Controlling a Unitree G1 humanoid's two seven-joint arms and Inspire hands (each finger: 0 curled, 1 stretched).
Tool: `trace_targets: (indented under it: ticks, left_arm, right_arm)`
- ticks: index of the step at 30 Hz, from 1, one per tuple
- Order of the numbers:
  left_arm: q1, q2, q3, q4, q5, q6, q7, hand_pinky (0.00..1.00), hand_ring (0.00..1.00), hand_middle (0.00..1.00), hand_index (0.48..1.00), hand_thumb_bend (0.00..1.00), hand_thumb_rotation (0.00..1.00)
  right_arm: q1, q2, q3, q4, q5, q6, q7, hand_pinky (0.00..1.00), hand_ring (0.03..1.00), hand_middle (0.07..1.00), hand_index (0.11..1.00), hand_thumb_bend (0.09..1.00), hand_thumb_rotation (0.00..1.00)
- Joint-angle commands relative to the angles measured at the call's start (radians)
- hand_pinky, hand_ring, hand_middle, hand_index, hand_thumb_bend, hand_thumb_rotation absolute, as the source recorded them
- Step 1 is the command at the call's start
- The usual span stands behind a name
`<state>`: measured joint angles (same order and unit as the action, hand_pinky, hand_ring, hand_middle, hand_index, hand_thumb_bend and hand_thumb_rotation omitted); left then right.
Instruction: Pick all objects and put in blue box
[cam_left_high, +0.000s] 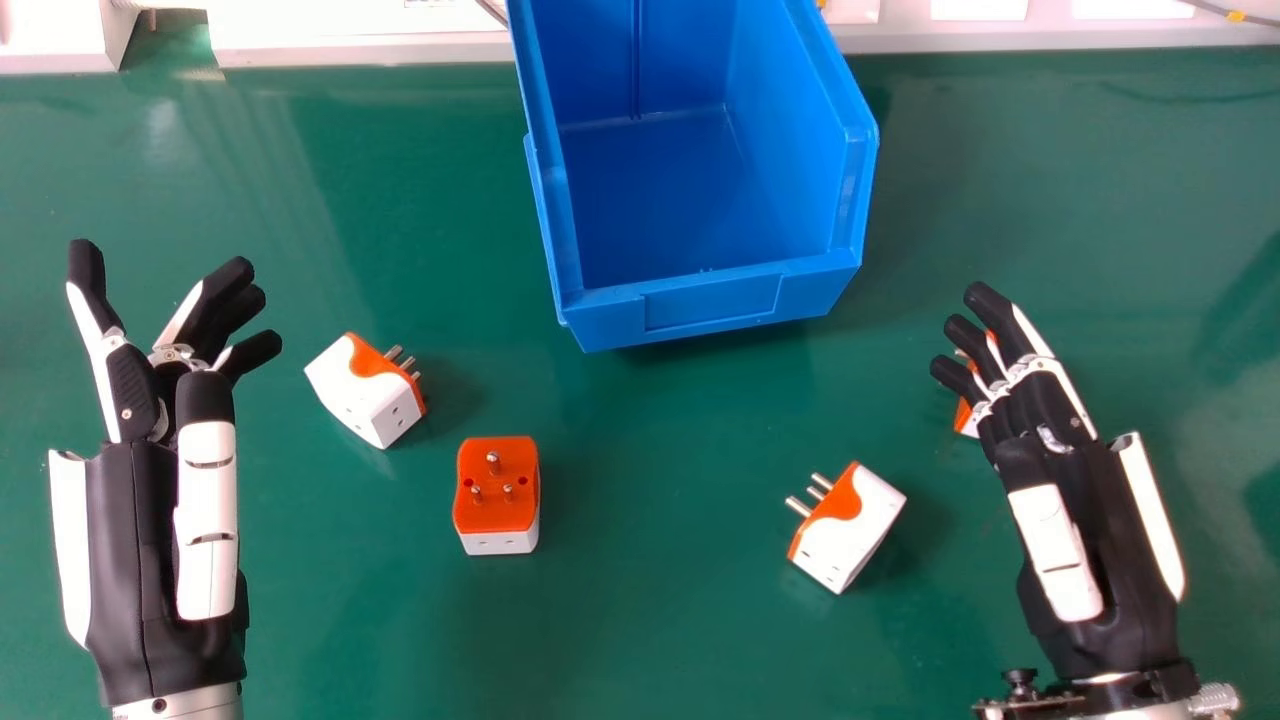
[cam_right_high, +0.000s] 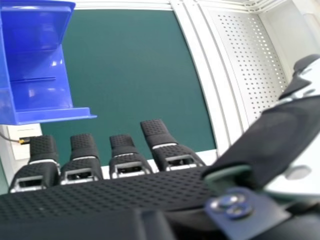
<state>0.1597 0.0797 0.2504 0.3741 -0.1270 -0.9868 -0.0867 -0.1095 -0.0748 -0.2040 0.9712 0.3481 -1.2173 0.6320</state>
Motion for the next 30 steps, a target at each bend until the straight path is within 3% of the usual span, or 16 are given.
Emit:
trace_targets:
  ticks: [1, 15, 17, 20, 23, 30]
  left_arm:
    - [-0.003, 0.004, 0.002, -0.008, -0.002, -0.021, 0.0, 0.78, 0.84, 0.86, 0.822, 0.49, 0.91]
    - [0.001, 0.003, 0.0, -0.019, 0.001, -0.016, 0.001, 0.78, 0.84, 0.86, 0.822, 0.49, 0.91]
    - [-0.001, 0.0, 0.001, -0.017, 0.008, -0.018, 0.006, 0.78, 0.84, 0.86, 0.822, 0.49, 0.91]
    - [-0.002, -0.004, 0.001, -0.017, 0.013, -0.02, 0.011, 0.78, 0.84, 0.86, 0.822, 0.49, 0.91]
    - [-0.007, -0.005, -0.001, -0.009, 0.01, -0.025, 0.01, 0.78, 0.84, 0.86, 0.822, 0.49, 0.91]
    - [-0.013, -0.011, 0.002, -0.006, 0.029, -0.021, 0.024, 0.78, 0.84, 0.86, 0.822, 0.49, 0.91]
  right_arm:
    - [-0.004, -0.001, -0.008, -0.019, 0.014, -0.015, 0.0, 0.89, 0.928, 0.945, 0.895, 0.464, 0.83]
    - [-0.009, -0.008, -0.004, -0.012, 0.005, -0.009, 0.004, 0.9, 0.942, 0.958, 0.908, 0.469, 0.83]
    - [-0.003, -0.016, -0.003, -0.026, -0.005, -0.013, -0.002, 0.91, 0.947, 0.962, 0.914, 0.47, 0.82]
    - [-0.004, -0.032, -0.011, -0.026, -0.037, -0.04, -0.033, 0.88, 0.942, 0.959, 0.911, 0.535, 0.63]
    - [-0.026, -0.045, -0.039, 0.003, -0.087, -0.084, -0.098, 0.78, 0.889, 0.909, 0.873, 0.648, 0.44]
    - [-0.039, -0.065, -0.037, 0.016, -0.167, -0.125, -0.189, 0.73, 0.842, 0.877, 0.864, 0.699, 0.37]
